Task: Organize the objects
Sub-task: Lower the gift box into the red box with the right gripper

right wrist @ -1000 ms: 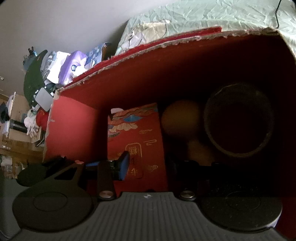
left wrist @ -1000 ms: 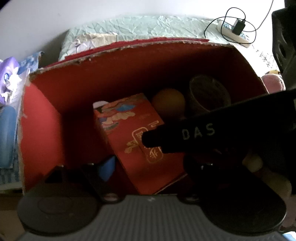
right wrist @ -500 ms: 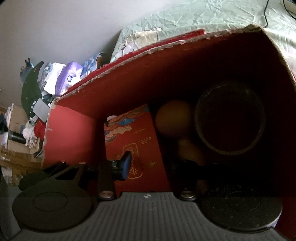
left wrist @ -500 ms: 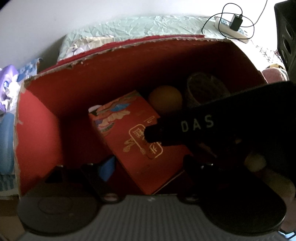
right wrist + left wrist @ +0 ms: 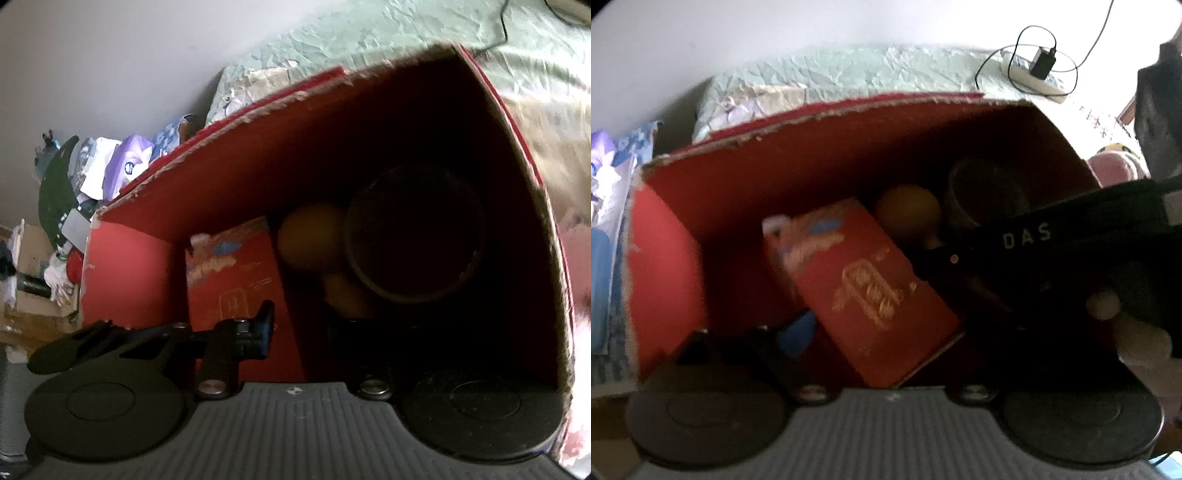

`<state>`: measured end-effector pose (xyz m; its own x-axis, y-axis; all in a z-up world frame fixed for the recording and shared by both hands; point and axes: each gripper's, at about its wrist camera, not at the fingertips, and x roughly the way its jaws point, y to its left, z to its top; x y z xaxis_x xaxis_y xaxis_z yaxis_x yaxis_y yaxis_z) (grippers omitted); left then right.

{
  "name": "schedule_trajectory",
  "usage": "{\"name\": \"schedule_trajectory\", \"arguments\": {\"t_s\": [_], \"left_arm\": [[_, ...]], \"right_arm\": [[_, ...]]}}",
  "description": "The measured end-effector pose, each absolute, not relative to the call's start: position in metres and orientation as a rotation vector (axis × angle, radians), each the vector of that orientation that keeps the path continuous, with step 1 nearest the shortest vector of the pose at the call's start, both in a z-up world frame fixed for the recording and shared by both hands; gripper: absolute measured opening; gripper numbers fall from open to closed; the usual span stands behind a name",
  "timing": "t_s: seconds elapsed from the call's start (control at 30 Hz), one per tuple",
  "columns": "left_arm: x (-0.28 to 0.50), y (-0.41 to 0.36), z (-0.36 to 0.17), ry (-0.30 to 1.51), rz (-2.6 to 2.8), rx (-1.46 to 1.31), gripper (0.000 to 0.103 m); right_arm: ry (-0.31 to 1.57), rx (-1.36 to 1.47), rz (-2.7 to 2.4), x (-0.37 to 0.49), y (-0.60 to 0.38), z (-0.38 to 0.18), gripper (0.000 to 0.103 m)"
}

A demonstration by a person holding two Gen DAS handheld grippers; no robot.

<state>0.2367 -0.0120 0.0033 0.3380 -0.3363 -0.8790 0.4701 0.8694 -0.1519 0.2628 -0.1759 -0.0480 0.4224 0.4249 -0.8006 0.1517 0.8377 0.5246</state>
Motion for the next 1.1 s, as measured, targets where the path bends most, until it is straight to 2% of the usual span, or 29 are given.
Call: {"name": "schedule_trajectory", "arguments": {"t_s": [0.23, 1.1], "left_arm": [[0.242, 0.007, 0.000, 1.120, -0.483, 0.104, 0.089], [0.238, -0.024, -0.009, 1.105, -0.488, 0.206, 0.089]], "right_arm": [[1.176, 0.522, 0.199, 0.270, -0.170, -0.048, 0.024], [1.140, 0.547, 0.240, 0.267, -0.170, -0.049, 0.025]]}}
